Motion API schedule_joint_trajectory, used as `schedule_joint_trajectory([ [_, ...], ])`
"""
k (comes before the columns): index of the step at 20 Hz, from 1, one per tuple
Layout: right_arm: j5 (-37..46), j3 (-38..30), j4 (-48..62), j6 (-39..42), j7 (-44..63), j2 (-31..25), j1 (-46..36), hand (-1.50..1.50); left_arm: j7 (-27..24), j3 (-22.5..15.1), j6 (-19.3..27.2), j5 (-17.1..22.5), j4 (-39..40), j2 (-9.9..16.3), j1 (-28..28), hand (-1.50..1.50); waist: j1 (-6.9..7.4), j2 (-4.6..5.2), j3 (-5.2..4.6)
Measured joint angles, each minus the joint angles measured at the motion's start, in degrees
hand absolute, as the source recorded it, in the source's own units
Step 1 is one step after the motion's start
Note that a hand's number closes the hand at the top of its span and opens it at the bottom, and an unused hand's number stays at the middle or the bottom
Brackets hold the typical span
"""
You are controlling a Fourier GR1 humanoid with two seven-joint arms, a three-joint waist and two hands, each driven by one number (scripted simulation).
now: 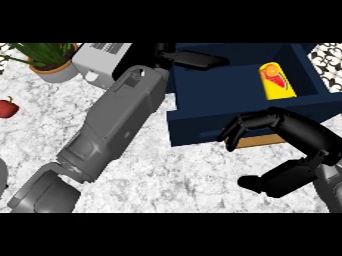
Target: Pick up the cup, place it into the drawer and close the drawer
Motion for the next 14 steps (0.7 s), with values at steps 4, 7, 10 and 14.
schedule_joint_trajectory([
  [4, 11.05, 2.38, 0.12, -1.73, -2.37, -2.1, 1.79, -1.5, -1.55, 0.22, 0.33, 1.51, 0.24, 0.0, 1.07, -1.5, 2.12, -0.38, 0.02],
  [7, 19.05, 5.19, 4.15, -5.62, -4.45, -0.62, 2.6, -1.5, -2.81, 1.04, -0.4, 2.38, -0.18, 0.0, 1.53, -1.5, 4.07, -0.57, 0.01],
  [10, 25.59, 7.79, 10.9, -8.55, -7.62, 0.16, 2.96, -1.5, -3.68, 1.81, -1.75, 2.8, -0.87, 0.51, 2.98, -1.5, 5.7, -0.7, 0.03],
  [14, 32.01, 10.27, 23.3, -11.28, -13.37, 1.32, -0.04, 1.5, -4.75, 2.16, -4.0, 2.9, -2.81, 1.24, 6.34, -1.5, 7.73, -0.8, 0.05],
])
